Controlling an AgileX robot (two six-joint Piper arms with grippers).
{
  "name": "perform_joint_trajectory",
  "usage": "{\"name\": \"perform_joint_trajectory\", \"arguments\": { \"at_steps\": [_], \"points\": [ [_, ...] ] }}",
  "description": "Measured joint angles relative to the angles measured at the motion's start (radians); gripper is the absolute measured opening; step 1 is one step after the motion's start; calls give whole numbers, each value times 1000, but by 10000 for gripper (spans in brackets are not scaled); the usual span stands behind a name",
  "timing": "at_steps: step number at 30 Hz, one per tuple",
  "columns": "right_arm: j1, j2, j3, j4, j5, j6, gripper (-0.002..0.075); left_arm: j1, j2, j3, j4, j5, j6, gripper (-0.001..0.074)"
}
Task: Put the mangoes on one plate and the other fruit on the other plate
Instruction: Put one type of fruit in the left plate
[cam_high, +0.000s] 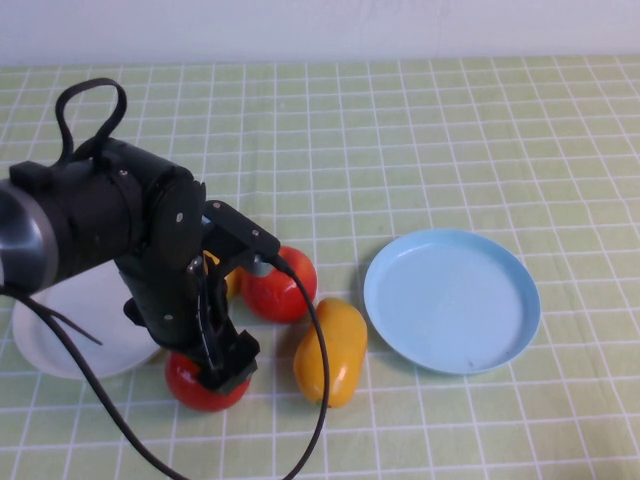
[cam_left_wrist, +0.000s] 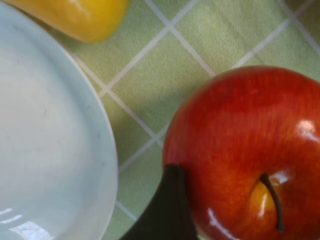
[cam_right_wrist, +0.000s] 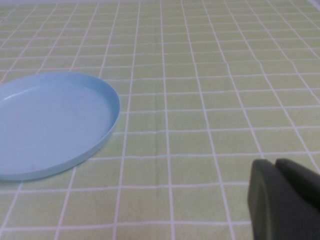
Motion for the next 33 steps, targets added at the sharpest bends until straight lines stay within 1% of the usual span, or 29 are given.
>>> {"name": "perform_joint_trajectory", "arguments": {
  "at_steps": [2,13,20,26,28,30,33],
  "points": [
    [0,0,0,0,0,0,-15,0,1,0,0,-5,0,578],
    [0,0,0,0,0,0,-15,0,2,-9,8,-1,1,578],
    [0,0,0,0,0,0,-15,0,-11,-118,29,173,-5,578],
    [0,0,0,0,0,0,-15,5,-27,-200,152,209,-84,578],
    [0,0,0,0,0,0,-15,25,-27,-207,175,209,-105,578],
    [0,0,0,0,0,0,-15,63,-27,-209,180,209,-115,578],
    [0,0,0,0,0,0,-16,153,-27,-209,178,209,-122,578]
  ]
}}
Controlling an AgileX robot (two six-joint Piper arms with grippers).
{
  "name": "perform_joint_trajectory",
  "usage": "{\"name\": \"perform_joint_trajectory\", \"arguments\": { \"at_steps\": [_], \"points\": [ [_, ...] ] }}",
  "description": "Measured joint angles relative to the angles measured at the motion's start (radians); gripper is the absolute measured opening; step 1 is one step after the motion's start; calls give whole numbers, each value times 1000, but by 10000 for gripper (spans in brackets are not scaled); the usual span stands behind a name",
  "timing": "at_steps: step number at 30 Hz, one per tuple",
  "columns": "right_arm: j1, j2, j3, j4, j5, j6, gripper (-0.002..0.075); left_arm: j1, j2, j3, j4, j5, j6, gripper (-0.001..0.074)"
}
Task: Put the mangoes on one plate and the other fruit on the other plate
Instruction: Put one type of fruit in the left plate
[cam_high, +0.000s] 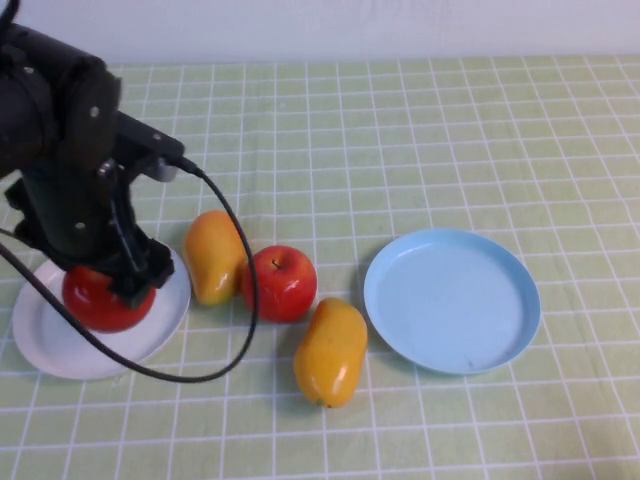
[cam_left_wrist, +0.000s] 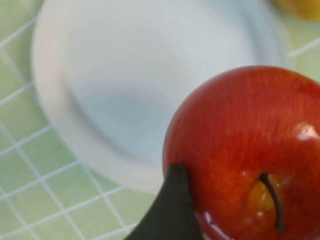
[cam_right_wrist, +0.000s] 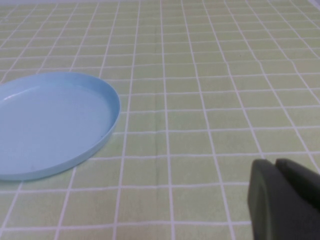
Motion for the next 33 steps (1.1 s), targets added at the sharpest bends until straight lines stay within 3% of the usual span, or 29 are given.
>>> {"name": "perform_joint_trajectory", "arguments": {
  "at_steps": [5,9,13,18,24,33],
  "points": [
    [0,0,0,0,0,0,-15,165,13,0,-47,-12,-6,578],
    [0,0,0,0,0,0,-15,219,41,0,-74,-15,-7,578],
    [0,0,0,0,0,0,-15,223,66,0,-83,-17,-9,582],
    [0,0,0,0,0,0,-15,225,71,0,-63,-33,-33,666],
    [0,0,0,0,0,0,-15,226,71,0,-36,-30,-66,668],
    [0,0,0,0,0,0,-15,202,71,-9,-197,-23,-51,665]
  ]
}}
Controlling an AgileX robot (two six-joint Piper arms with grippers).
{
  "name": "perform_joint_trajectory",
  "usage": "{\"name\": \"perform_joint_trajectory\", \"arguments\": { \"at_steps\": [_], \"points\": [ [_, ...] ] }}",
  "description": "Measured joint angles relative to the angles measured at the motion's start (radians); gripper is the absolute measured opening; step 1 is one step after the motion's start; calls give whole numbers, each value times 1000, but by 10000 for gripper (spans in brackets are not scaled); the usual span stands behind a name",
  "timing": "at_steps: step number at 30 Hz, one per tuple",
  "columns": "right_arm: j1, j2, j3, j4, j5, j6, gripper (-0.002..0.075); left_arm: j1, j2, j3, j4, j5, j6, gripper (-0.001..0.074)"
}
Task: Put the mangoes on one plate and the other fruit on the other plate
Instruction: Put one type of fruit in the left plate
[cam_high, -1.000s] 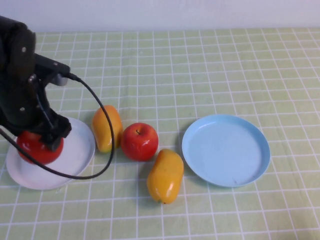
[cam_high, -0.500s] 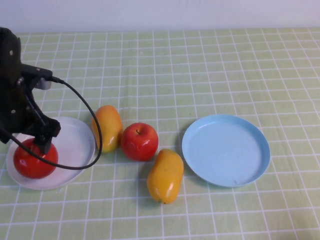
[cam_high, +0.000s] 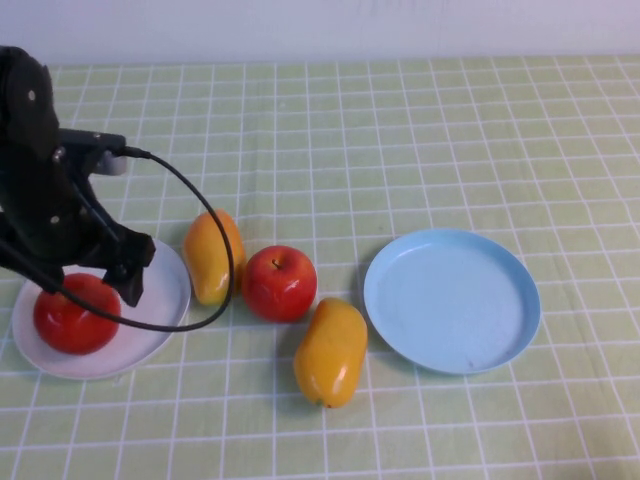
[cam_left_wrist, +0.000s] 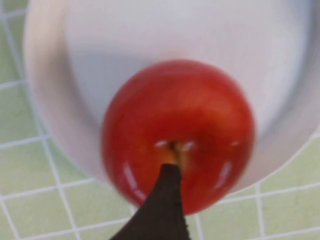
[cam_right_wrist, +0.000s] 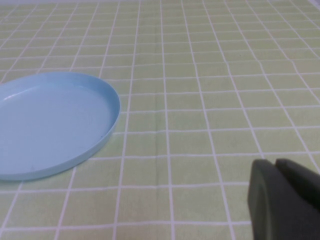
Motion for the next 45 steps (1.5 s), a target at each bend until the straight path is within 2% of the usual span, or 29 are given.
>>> {"name": "perform_joint_trajectory", "arguments": {
  "at_steps": [7,13,17,45],
  "points": [
    [0,0,0,0,0,0,-13,-146,0,-84,-16,-20,78,616],
    [0,0,0,0,0,0,-16,-304,7,-98,-29,-149,176,603],
    [0,0,0,0,0,0,-16,-361,30,-98,-29,-221,188,602],
    [0,0,0,0,0,0,-15,-382,188,-109,47,-316,130,601]
  ]
}}
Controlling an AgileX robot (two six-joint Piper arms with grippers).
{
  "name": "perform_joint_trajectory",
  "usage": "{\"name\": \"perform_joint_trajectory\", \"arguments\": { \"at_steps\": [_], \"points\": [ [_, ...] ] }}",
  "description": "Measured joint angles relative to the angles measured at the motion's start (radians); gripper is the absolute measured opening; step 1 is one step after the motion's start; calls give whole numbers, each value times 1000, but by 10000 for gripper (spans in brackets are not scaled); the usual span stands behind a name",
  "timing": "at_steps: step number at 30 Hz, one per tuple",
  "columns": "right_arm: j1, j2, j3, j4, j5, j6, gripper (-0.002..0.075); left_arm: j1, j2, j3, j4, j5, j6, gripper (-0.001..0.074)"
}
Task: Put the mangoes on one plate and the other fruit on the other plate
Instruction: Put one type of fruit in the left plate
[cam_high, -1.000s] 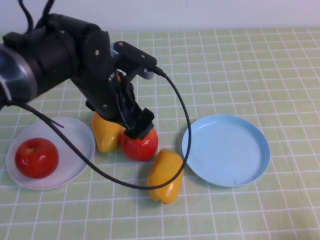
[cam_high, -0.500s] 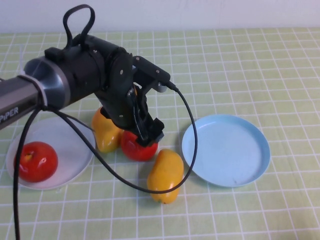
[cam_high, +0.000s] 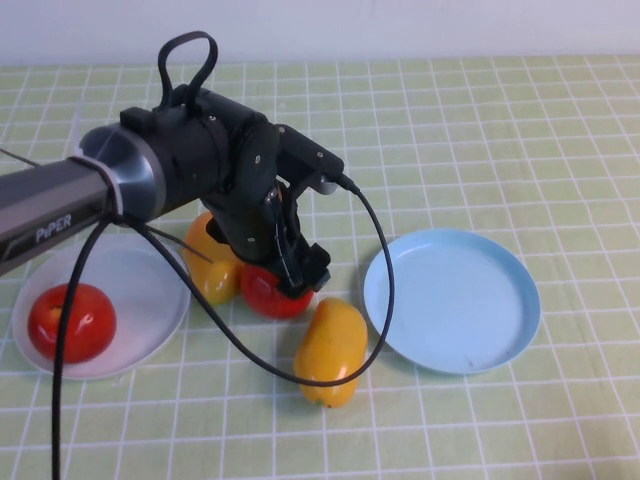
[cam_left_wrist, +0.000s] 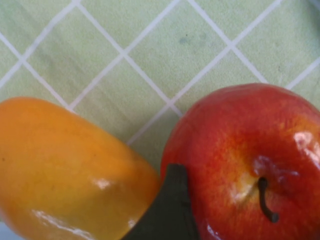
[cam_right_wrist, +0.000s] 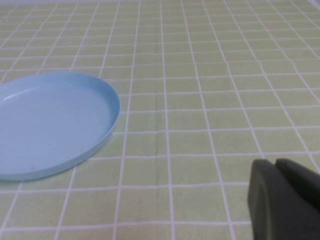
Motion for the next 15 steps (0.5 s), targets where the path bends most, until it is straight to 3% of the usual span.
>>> {"name": "perform_joint_trajectory", "arguments": {
  "at_steps": [5,8,15],
  "points": [
    [0,0,0,0,0,0,-15,0,3,0,3,-2,0,592],
    [0,0,0,0,0,0,-15,0,4,0,5,-2,0,547],
    [0,0,0,0,0,0,-15,-2,6,-11,15,9,0,547]
  ]
}}
